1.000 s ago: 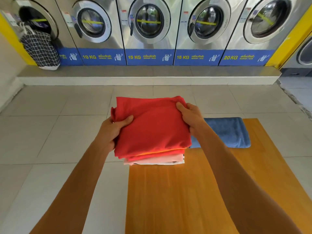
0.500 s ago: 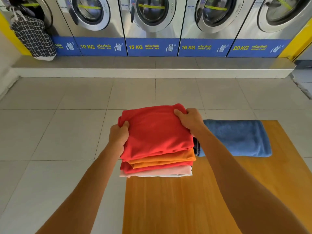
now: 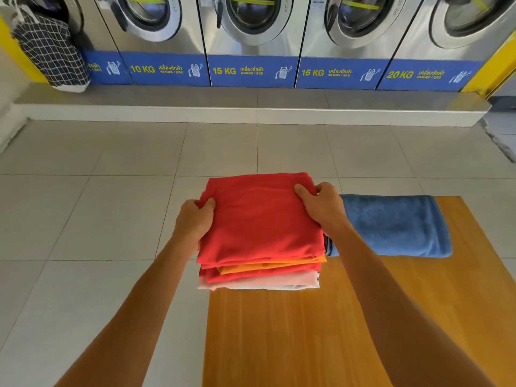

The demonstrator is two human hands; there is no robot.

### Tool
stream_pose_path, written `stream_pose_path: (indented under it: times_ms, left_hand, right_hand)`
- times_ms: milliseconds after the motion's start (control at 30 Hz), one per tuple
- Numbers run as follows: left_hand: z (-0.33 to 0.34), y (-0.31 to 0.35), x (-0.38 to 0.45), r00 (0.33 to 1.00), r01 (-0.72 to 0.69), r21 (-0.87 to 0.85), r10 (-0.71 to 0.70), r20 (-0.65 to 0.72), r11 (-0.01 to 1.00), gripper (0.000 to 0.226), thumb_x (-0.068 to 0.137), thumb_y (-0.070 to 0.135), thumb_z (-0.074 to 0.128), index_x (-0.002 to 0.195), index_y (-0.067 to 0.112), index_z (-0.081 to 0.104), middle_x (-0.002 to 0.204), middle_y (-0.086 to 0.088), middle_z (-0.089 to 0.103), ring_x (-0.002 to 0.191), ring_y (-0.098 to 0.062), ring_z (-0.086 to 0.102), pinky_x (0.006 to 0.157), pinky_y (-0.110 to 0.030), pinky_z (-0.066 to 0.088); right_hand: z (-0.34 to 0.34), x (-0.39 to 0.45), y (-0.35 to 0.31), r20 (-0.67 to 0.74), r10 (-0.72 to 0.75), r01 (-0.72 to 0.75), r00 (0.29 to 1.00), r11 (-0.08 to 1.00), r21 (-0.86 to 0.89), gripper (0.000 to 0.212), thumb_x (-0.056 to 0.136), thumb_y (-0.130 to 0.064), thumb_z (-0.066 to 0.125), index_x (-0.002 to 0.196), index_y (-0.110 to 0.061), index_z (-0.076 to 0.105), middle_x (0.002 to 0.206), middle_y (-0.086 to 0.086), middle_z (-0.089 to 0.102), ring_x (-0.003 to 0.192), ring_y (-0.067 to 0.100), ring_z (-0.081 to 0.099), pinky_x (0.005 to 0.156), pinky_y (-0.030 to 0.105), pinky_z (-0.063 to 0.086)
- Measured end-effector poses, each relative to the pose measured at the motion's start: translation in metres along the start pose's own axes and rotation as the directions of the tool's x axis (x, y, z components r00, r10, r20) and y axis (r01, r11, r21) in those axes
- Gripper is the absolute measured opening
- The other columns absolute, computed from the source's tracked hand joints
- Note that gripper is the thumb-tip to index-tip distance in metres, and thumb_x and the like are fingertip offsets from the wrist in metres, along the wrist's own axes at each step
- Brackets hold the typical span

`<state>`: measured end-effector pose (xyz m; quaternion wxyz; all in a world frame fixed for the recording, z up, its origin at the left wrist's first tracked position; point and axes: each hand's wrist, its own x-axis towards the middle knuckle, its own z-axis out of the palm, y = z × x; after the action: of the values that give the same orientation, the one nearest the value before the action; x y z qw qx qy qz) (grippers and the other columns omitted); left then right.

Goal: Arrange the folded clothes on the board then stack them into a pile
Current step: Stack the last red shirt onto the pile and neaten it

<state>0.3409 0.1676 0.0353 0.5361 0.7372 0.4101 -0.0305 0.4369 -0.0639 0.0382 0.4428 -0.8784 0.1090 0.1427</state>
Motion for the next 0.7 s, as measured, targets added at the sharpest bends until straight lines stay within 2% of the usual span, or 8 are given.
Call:
stream_pose_path:
  times_ms: [67, 133, 233, 333, 467, 567, 633, 700]
  left_hand:
    - [-0.002, 0.0, -0.009, 0.974, -0.133, 0.159, 0.159, -0.164, 0.978, 0.055, 0.096, 0.028, 0.052, 0.144, 0.008, 0.037, 0.143, -0.014, 0.048, 0.127, -0.031, 0.05, 0.1, -0.042, 0.043]
    - [0.001, 0.005, -0.022, 0.827, -0.381, 0.305, 0.47, -0.31, 0.872, 0.05, 0.097, 0.017, 0.048, 0.145, 0.008, 0.038, 0.149, -0.013, 0.043, 0.138, -0.029, 0.04, 0.109, -0.041, 0.037]
    - [0.033, 0.012, -0.034, 0.626, -0.65, 0.473, 0.772, -0.111, 0.595, 0.044, 0.101, 0.019, 0.037, 0.145, 0.012, 0.043, 0.157, -0.009, 0.033, 0.149, -0.025, 0.023, 0.122, -0.046, 0.019]
    - [0.065, -0.005, -0.031, 0.712, -0.616, 0.628, 0.678, 0.185, 0.475, 0.058, 0.1, 0.041, 0.014, 0.154, 0.021, 0.023, 0.164, -0.003, 0.014, 0.153, -0.02, 0.004, 0.123, -0.051, 0.003]
    - [0.056, -0.02, -0.009, 0.845, -0.455, 0.708, 0.512, 0.152, 0.54, 0.062, 0.098, 0.052, 0.004, 0.156, 0.03, 0.004, 0.166, -0.002, 0.0, 0.153, -0.021, -0.004, 0.12, -0.058, -0.001]
    - [0.044, -0.008, -0.012, 0.902, -0.363, 0.772, 0.405, 0.151, 0.521, 0.059, 0.101, 0.042, 0.013, 0.156, 0.023, 0.0, 0.165, -0.009, -0.008, 0.152, -0.026, -0.01, 0.117, -0.062, -0.005]
    - [0.045, -0.001, -0.02, 0.86, -0.402, 0.769, 0.494, 0.13, 0.497, 0.059, 0.102, 0.036, 0.02, 0.156, 0.018, 0.006, 0.165, -0.011, -0.007, 0.152, -0.028, -0.01, 0.117, -0.062, -0.005]
    - [0.054, 0.007, -0.03, 0.79, -0.485, 0.732, 0.598, 0.132, 0.479, 0.057, 0.103, 0.037, 0.022, 0.155, 0.018, 0.013, 0.165, -0.01, -0.002, 0.152, -0.028, -0.008, 0.118, -0.06, -0.005]
  right_hand:
    - [-0.003, -0.008, -0.003, -0.091, -0.051, 0.041, 0.995, 0.994, -0.106, 0.045, 0.093, -0.046, 0.06, 0.124, -0.014, 0.053, 0.122, 0.006, 0.063, 0.099, 0.024, 0.057, 0.079, 0.037, 0.047]
    - [-0.001, -0.018, -0.009, -0.211, -0.28, 0.237, 0.937, 0.949, -0.207, 0.042, 0.096, -0.039, 0.056, 0.132, -0.017, 0.051, 0.134, 0.003, 0.058, 0.117, 0.024, 0.055, 0.089, 0.043, 0.05]
    - [0.022, -0.034, -0.02, -0.068, -0.677, 0.613, 0.733, 0.701, -0.365, 0.042, 0.101, -0.034, 0.044, 0.139, -0.021, 0.054, 0.149, 0.003, 0.052, 0.14, 0.025, 0.044, 0.11, 0.046, 0.041]
    - [0.043, -0.038, -0.006, 0.259, -0.617, 0.646, 0.743, 0.561, -0.518, 0.048, 0.105, -0.036, 0.03, 0.152, -0.032, 0.04, 0.164, -0.004, 0.03, 0.155, 0.02, 0.018, 0.122, 0.052, 0.019]
    - [0.016, -0.009, 0.02, 0.208, -0.357, 0.407, 0.911, 0.689, -0.599, 0.052, 0.105, -0.049, 0.018, 0.157, -0.044, 0.016, 0.168, -0.007, 0.016, 0.156, 0.021, 0.008, 0.121, 0.062, 0.004]
    - [-0.02, -0.009, 0.024, 0.061, -0.229, 0.227, 0.971, 0.822, -0.522, 0.042, 0.104, -0.035, 0.032, 0.142, -0.029, 0.048, 0.143, 0.004, 0.054, 0.142, 0.033, 0.039, 0.108, 0.059, 0.03]
    - [-0.038, -0.029, 0.029, -0.108, -0.27, 0.206, 0.957, 0.892, -0.402, 0.031, 0.097, -0.016, 0.045, 0.121, -0.02, 0.063, 0.121, 0.006, 0.063, 0.118, 0.031, 0.057, 0.085, 0.044, 0.048]
    - [-0.049, -0.058, 0.042, -0.057, -0.277, 0.251, 0.959, 0.927, -0.28, 0.041, 0.09, -0.006, 0.055, 0.125, -0.025, 0.063, 0.123, 0.004, 0.061, 0.11, 0.023, 0.06, 0.077, 0.031, 0.049]
